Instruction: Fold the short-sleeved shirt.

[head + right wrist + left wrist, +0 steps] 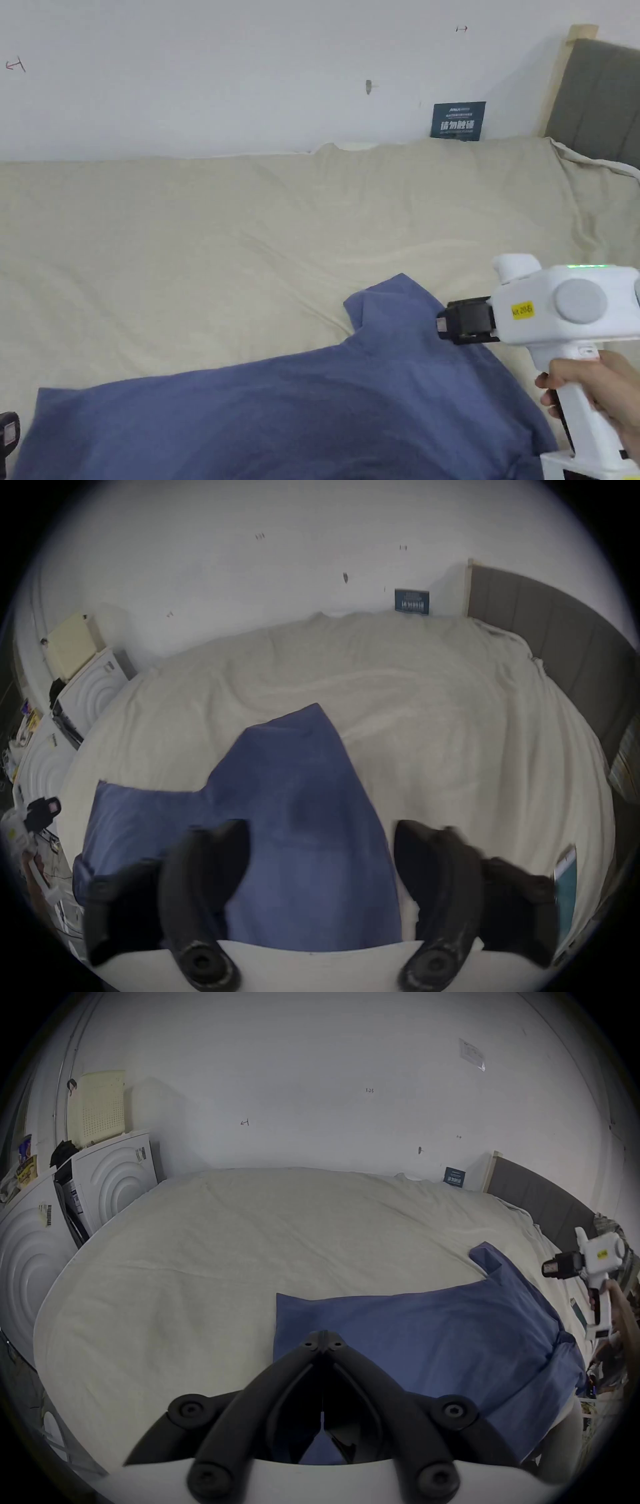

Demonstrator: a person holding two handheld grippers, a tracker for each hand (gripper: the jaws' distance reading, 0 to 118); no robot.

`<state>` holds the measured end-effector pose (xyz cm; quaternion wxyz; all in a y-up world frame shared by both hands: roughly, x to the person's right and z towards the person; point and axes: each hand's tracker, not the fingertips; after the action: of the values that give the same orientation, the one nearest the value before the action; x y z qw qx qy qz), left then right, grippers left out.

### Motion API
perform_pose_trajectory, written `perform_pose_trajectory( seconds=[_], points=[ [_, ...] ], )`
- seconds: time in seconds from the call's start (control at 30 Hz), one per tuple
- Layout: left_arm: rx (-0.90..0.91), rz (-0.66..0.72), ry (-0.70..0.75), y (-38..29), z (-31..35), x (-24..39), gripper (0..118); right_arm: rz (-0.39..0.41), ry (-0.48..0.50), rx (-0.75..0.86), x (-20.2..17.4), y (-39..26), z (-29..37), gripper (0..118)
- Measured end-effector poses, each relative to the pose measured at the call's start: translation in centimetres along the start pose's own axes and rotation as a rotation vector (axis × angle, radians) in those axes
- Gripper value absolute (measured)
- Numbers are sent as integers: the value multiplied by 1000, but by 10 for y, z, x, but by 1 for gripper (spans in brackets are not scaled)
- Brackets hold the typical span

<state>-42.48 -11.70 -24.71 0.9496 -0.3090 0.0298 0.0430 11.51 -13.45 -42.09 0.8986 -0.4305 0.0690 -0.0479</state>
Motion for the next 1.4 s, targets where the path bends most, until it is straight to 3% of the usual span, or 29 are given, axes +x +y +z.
perform_pose_trajectory(
  seconds=[0.07, 0.23, 0.37, 0.4, 0.43, 0.47, 0.5, 0.53, 0.63, 0.7, 0.8, 0.83, 0.87, 0.93, 1.0, 1.1, 1.2, 1.27, 1.3, 1.4],
  points=[
    [-22, 10, -4, -1, -6, -1, 0, -24, -26, -62, 5, 16, -27, 88],
    [-53, -13, 15, -1, -14, -4, 0, 8, -121, -173, 11, 28, -80, 85],
    [-62, -9, 27, -2, -18, -8, 0, 8, -111, -190, 10, 27, -86, 81],
    [-67, -5, 29, -1, -19, -9, 0, 11, -118, -198, 7, 29, -84, 64],
    [-76, 0, 25, -2, -20, -10, 0, 33, -119, -189, 5, 32, -79, 38],
    [-78, 1, 28, -2, -22, -10, 0, 70, -145, -159, 1, 34, -74, 26],
    [-83, 2, 30, -3, -23, -10, 0, 90, -171, -147, -2, 36, -73, 26],
    [-86, 2, 31, -3, -24, -10, 0, 86, -150, -170, -3, 37, -75, 0],
    [-95, 4, 36, -1, -26, -10, 0, 40, -124, -191, 5, 39, -78, 0],
    [-107, 2, 27, 3, -28, -12, 0, -34, -105, -165, 7, 41, -70, 0],
    [-125, -15, 21, 15, -37, -12, 0, 23, -104, -145, 6, 47, -57, 0],
    [-120, -20, 34, 20, -42, -14, 15, 41, -100, -133, 5, 49, -52, 0],
    [-125, -22, 36, 26, -49, -16, 45, 44, -100, -129, 3, 51, -47, 0],
    [-212, -22, 33, 35, -71, -18, 118, 55, -95, -115, 1, 51, -40, 0],
    [-181, -17, 4, 43, -87, -23, 118, 67, -99, -111, 0, 51, -39, 0],
    [-301, 6, 2, 55, -122, -26, 118, 72, -99, -116, 0, 49, -43, 0],
    [-330, -9, 89, 56, -155, -27, 117, 68, -96, -119, 0, 49, -47, 0],
    [-407, 19, 75, 51, -173, -26, 101, 69, -96, -123, -1, 48, -47, 0],
    [-419, 19, 43, 46, -179, -24, 83, 74, -95, -125, -2, 48, -48, 0],
    [-388, -58, 104, 41, -175, -7, 73, 80, -96, -128, -2, 47, -48, 0]
  ],
)
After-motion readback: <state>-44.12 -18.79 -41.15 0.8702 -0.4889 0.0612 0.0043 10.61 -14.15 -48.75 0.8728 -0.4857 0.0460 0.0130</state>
